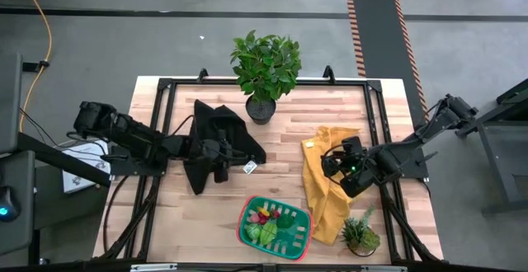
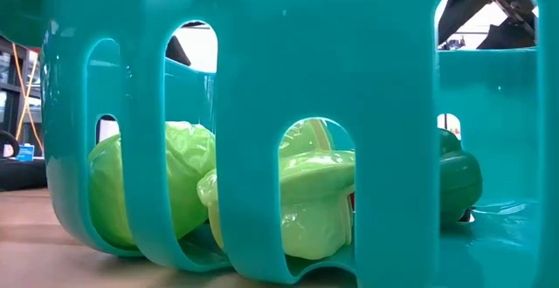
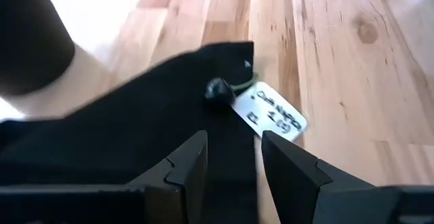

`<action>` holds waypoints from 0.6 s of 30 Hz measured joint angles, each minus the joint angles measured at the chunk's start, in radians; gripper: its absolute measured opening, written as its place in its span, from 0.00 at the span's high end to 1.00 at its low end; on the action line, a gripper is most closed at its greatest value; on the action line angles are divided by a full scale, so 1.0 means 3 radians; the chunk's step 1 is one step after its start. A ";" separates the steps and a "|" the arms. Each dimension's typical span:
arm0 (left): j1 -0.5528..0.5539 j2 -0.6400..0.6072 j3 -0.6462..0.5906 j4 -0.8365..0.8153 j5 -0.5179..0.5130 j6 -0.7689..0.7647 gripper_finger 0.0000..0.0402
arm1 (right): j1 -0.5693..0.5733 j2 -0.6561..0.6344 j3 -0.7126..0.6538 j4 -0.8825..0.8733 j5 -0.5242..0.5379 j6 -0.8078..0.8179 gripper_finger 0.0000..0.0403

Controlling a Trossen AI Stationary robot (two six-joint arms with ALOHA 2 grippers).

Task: Pick and placing Produce into tupperware
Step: Put the black cherry into the blue bin

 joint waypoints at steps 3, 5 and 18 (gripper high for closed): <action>0.0105 0.0000 0.0001 0.0072 0.0106 0.0263 0.68 | -0.0027 0.0000 0.0000 -0.0001 -0.0020 0.0000 0.33; 0.0179 0.0000 0.0002 0.0120 0.0222 0.0410 0.68 | -0.0027 0.0000 0.0000 -0.0001 -0.0023 0.0005 0.33; 0.0500 0.0227 0.0005 0.0356 0.0723 0.0772 0.50 | -0.0027 0.0000 0.0000 -0.0036 -0.0058 0.0024 0.33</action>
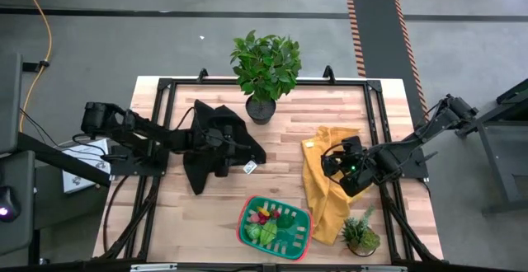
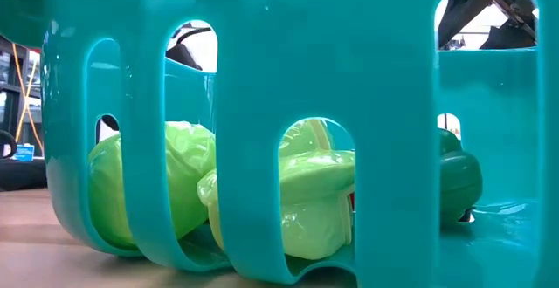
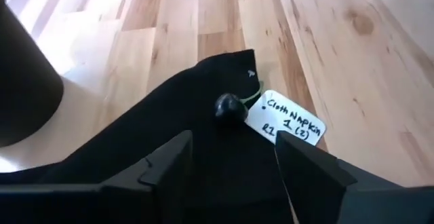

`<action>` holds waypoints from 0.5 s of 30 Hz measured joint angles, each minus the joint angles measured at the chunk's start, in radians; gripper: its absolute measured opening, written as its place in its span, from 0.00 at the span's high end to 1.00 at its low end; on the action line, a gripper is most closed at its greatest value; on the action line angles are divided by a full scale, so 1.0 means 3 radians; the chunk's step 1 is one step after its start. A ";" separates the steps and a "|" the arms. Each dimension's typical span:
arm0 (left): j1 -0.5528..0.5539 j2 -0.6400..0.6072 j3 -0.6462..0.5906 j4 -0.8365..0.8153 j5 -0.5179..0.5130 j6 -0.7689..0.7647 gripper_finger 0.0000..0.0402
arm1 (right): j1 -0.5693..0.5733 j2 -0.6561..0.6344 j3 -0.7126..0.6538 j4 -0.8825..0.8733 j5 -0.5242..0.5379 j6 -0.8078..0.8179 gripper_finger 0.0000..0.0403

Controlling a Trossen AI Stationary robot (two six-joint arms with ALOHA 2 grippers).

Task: Pick and placing Produce into tupperware
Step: Put the black cherry into the blue bin

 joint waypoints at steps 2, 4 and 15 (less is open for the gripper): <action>-0.0008 0.0032 0.0020 0.0005 -0.0005 0.0006 0.46 | 0.0000 0.0000 0.0000 -0.0002 -0.0008 0.0000 0.33; -0.0010 0.0035 0.0053 0.0003 -0.0003 0.0071 0.43 | 0.0000 0.0000 0.0000 -0.0007 -0.0014 0.0000 0.33; -0.0005 0.0066 0.0247 -0.0067 -0.0003 0.0436 0.47 | 0.0000 0.0001 -0.0001 -0.0043 -0.0014 0.0000 0.33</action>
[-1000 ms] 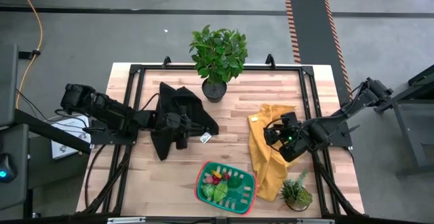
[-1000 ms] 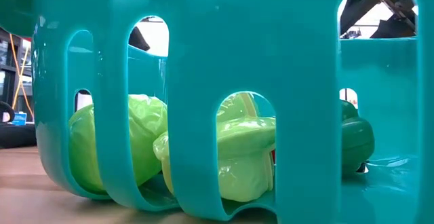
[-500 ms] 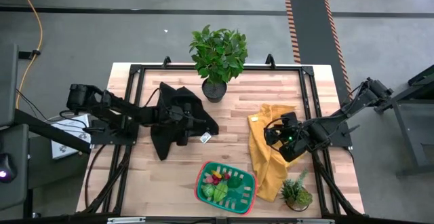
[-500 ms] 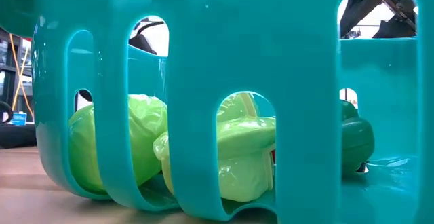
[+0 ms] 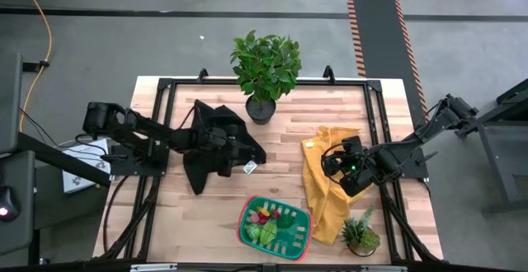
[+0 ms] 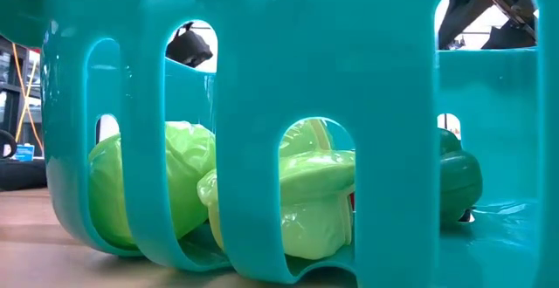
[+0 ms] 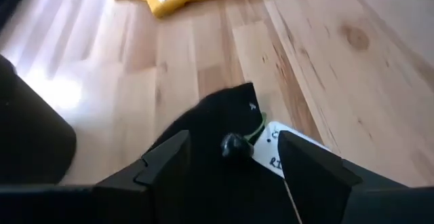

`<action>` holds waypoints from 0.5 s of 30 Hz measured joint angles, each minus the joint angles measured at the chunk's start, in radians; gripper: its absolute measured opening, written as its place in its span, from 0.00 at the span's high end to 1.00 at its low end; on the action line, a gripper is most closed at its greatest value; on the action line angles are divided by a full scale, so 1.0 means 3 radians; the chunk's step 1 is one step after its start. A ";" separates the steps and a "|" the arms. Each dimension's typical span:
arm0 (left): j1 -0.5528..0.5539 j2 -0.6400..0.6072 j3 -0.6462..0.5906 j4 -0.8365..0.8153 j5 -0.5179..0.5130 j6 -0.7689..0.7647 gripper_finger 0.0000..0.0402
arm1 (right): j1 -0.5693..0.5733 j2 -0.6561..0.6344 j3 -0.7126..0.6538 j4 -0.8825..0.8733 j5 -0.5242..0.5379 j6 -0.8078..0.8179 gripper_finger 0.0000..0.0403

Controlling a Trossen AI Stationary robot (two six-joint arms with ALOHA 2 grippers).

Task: Pick and placing Produce into tupperware
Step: Put the black cherry into the blue bin

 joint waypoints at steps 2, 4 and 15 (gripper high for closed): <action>0.0000 0.0068 0.0000 -0.0007 0.0025 0.0000 0.48 | 0.0000 0.0000 0.0000 -0.0013 0.0000 0.0000 0.33; -0.0001 0.0181 0.0000 0.0027 0.0047 0.0000 0.49 | 0.0000 0.0000 0.0000 -0.0014 0.0001 0.0000 0.33; -0.0002 0.0551 0.0066 0.0354 0.0025 -0.0179 0.50 | 0.0001 0.0000 0.0000 -0.0039 -0.0012 0.0000 0.33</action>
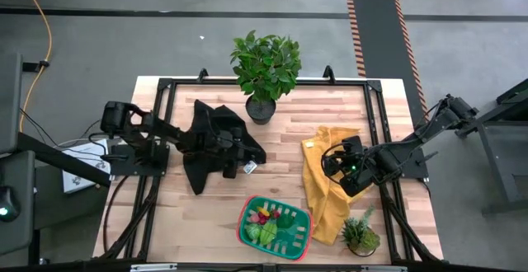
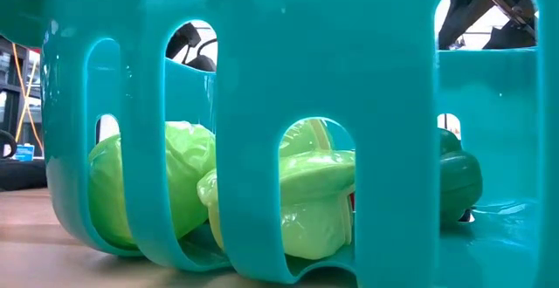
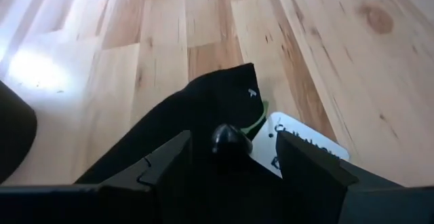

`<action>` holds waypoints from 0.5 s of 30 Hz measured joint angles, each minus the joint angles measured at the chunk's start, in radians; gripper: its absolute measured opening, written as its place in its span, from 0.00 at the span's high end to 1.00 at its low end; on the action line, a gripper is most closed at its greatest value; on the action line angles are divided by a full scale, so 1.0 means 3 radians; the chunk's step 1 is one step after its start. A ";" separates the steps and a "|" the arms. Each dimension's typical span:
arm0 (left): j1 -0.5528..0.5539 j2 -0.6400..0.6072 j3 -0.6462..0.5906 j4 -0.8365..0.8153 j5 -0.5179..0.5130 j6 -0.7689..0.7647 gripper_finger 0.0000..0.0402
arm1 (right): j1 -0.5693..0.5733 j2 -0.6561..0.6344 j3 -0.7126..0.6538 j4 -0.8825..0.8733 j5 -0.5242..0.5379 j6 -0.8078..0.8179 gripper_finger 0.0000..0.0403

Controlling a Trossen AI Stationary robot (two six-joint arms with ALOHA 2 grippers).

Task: Pick and placing Produce into tupperware
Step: Put the black cherry into the blue bin

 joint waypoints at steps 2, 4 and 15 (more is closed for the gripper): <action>0.0000 0.0064 0.0035 -0.0002 -0.0001 -0.0008 0.50 | 0.0000 0.0000 0.0000 -0.0008 -0.0016 0.0000 0.33; 0.0000 0.0130 0.0092 -0.0003 -0.0001 -0.0034 0.50 | 0.0000 0.0001 0.0000 -0.0020 -0.0019 0.0000 0.33; 0.0001 0.0296 0.0237 0.0047 -0.0104 -0.0372 0.50 | 0.0000 0.0001 0.0000 -0.0061 -0.0062 0.0000 0.33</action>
